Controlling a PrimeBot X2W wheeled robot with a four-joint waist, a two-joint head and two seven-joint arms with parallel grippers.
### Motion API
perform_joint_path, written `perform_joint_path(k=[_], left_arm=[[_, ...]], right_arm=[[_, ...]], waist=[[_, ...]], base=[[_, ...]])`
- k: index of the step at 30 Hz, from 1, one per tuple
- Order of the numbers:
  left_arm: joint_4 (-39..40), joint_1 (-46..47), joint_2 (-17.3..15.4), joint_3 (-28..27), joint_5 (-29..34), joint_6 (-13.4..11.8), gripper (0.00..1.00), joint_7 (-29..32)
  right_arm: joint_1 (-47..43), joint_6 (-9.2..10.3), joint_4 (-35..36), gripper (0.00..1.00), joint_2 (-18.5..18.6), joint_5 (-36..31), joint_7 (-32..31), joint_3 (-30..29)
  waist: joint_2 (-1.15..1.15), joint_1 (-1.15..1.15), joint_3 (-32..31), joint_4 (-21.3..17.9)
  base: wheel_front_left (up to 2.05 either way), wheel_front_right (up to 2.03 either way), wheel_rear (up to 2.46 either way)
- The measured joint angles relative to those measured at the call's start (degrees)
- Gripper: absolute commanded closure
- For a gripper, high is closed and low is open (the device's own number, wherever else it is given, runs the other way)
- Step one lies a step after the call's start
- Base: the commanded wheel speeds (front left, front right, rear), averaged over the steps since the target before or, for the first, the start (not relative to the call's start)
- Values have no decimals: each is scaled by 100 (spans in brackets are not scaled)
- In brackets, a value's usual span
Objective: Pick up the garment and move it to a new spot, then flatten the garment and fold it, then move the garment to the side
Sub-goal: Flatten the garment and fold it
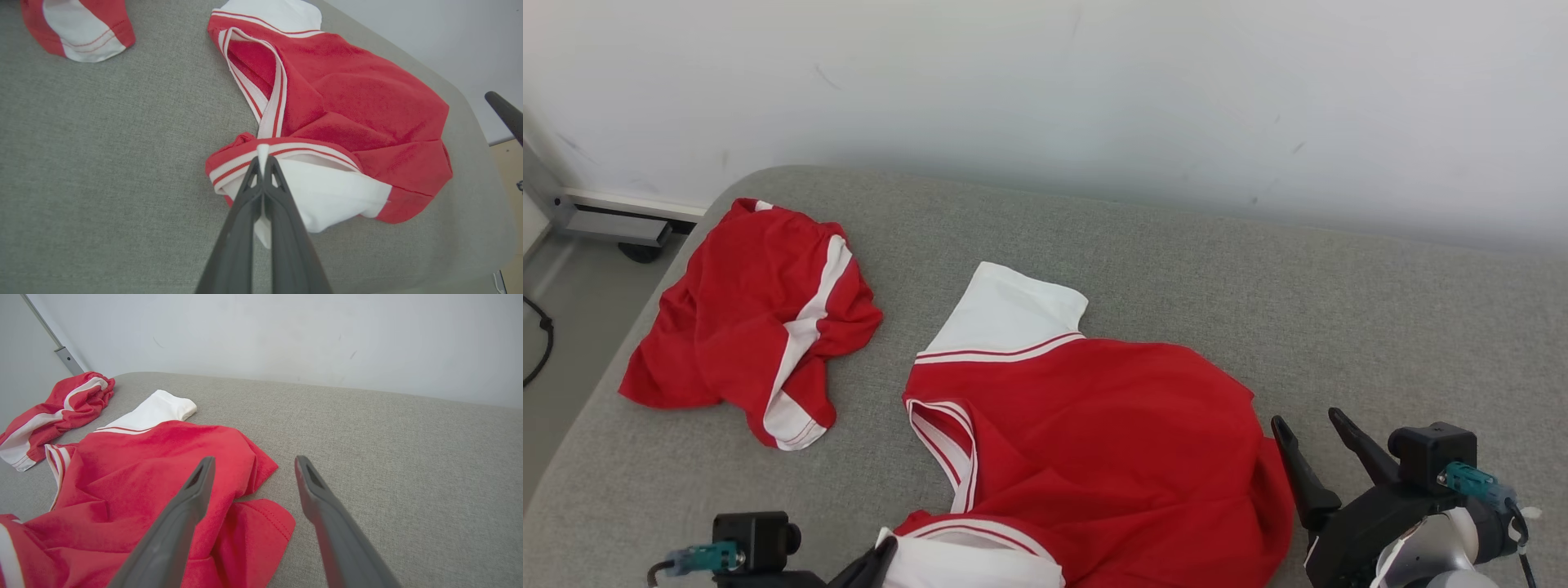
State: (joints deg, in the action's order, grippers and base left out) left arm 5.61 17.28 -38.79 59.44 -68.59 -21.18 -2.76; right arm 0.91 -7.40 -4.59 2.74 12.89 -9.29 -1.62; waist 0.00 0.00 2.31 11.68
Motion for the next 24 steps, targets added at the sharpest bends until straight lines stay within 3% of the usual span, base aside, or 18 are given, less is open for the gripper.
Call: perform_joint_path(k=[11,12,13,14,24], left_arm=[[-349,-127,-152,92,48,-254,100,98],[-400,-144,-127,96,44,-253,89,97],[-431,-162,-94,89,20,-248,9,92],[-450,-179,-66,76,0,-245,0,67],[-525,-177,-16,-304,76,-302,0,-609]], right_arm=[[-1,0,-3,0,0,-4,-27,38],[-1,0,-1,0,0,-5,-30,41],[-1,0,4,0,1,-7,-31,38],[-1,0,12,0,0,-9,-35,34],[-5,0,37,0,0,-13,-65,-19]], waist=[[0,0,-8,-39],[0,0,-9,-50],[0,0,-9,-59],[0,0,-8,-67],[0,0,-20,-96]], base=[[0,0,0],[0,0,0],[0,0,0],[0,0,0],[0,0,0]])
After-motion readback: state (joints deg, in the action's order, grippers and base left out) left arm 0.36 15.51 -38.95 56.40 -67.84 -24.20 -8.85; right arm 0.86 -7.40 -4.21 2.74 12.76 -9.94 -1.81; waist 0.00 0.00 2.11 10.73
